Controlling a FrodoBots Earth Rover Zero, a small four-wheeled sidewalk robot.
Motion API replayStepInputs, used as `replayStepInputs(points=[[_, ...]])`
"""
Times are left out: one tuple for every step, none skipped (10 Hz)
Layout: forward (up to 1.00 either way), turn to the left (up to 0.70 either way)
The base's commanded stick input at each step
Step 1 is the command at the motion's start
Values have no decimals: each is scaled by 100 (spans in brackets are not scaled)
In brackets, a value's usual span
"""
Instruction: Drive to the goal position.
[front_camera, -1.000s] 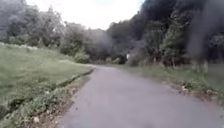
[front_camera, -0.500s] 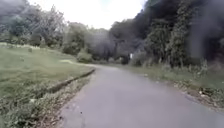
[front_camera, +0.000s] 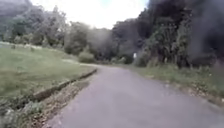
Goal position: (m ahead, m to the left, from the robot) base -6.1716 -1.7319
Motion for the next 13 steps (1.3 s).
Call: replayStepInputs(points=[[100, 0], [100, 0], [100, 0], [100, 0], [100, 0], [100, 0], [100, 0], [100, 0], [100, 1], [100, 2], [100, 1], [100, 0], [100, 0]])
